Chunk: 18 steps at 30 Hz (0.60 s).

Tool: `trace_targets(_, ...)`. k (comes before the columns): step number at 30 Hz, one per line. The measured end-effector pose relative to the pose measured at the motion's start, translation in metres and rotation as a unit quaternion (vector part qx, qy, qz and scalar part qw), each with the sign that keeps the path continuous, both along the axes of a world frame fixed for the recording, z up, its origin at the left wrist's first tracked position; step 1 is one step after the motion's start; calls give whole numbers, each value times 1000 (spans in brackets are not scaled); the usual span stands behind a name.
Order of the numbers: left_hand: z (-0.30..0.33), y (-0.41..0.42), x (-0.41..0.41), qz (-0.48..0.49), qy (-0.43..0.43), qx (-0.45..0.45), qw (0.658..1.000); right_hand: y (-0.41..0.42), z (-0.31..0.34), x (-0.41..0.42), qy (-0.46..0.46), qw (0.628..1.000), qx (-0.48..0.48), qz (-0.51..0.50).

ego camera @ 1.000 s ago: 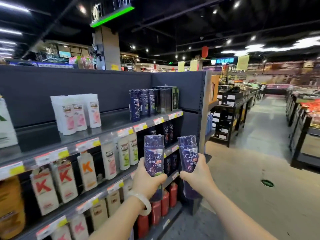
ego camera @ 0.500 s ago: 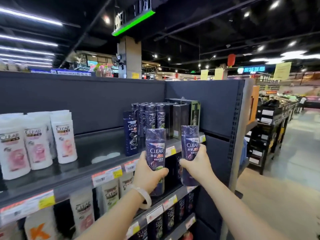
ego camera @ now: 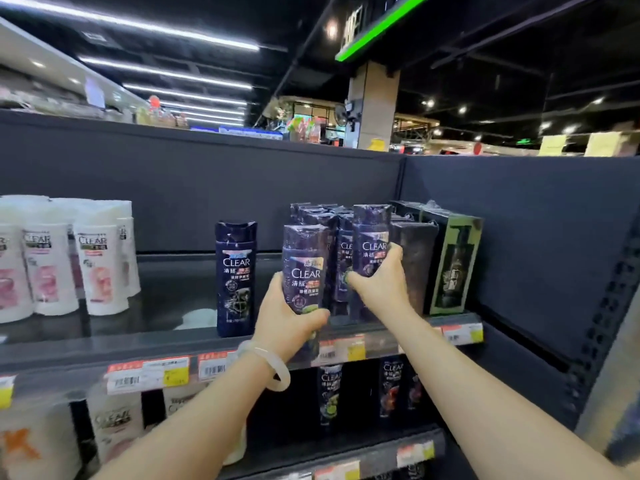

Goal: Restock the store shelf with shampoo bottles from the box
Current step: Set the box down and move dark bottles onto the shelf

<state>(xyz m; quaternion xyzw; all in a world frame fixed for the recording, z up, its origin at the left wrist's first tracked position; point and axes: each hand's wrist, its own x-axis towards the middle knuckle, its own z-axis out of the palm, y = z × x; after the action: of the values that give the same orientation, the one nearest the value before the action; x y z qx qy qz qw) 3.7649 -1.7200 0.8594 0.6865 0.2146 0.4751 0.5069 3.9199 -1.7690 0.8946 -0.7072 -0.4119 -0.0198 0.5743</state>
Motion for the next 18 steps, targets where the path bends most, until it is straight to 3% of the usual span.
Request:
trace_targets(6, 1, -7, 11, 66, 12, 8, 998, 30, -15, 8, 33, 997, 40, 56)
trace_targets(18, 2, 5, 12, 68, 1, 1, 998, 57, -39, 29, 58, 998, 11, -4)
